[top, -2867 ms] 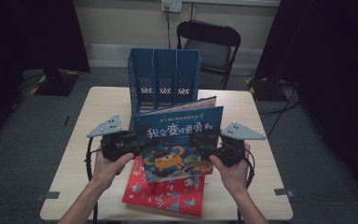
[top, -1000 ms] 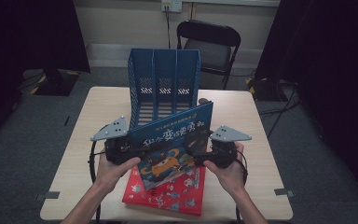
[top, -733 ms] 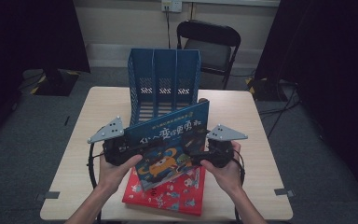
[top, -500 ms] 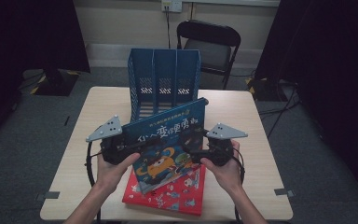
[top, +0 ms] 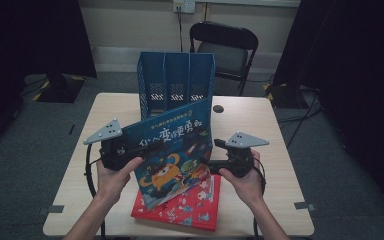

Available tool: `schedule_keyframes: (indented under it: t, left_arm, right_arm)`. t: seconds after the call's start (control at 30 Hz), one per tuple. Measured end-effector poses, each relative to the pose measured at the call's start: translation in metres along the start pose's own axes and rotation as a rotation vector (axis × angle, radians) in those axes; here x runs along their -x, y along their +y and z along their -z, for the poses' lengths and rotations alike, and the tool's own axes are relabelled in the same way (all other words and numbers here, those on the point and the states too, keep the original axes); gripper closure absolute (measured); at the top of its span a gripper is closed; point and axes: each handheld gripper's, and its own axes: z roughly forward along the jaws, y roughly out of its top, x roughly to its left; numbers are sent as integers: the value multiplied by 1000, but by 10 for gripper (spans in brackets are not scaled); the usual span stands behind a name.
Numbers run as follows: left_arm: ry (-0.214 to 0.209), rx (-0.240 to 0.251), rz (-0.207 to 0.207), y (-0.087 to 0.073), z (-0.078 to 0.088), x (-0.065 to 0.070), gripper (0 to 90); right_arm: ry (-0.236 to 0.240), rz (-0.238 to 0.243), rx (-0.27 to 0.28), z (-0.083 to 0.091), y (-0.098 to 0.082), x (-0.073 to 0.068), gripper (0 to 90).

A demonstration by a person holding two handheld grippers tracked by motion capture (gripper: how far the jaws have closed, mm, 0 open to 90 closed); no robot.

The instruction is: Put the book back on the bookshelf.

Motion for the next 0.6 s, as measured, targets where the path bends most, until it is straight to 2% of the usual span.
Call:
schedule_keyframes:
  t: [0.23,0.4,0.6]
  left_arm:
    - [18,-13,-16,7,0,2,834]
    - [6,-35,-36,14,-2,4,834]
    - [12,-55,-34,22,-2,1,834]
  right_arm:
    - [1,-13,-14,-3,-1,4,248]
    - [3,-12,-19,-3,-2,4,247]
    - [-2,-23,-19,-2,-3,8,246]
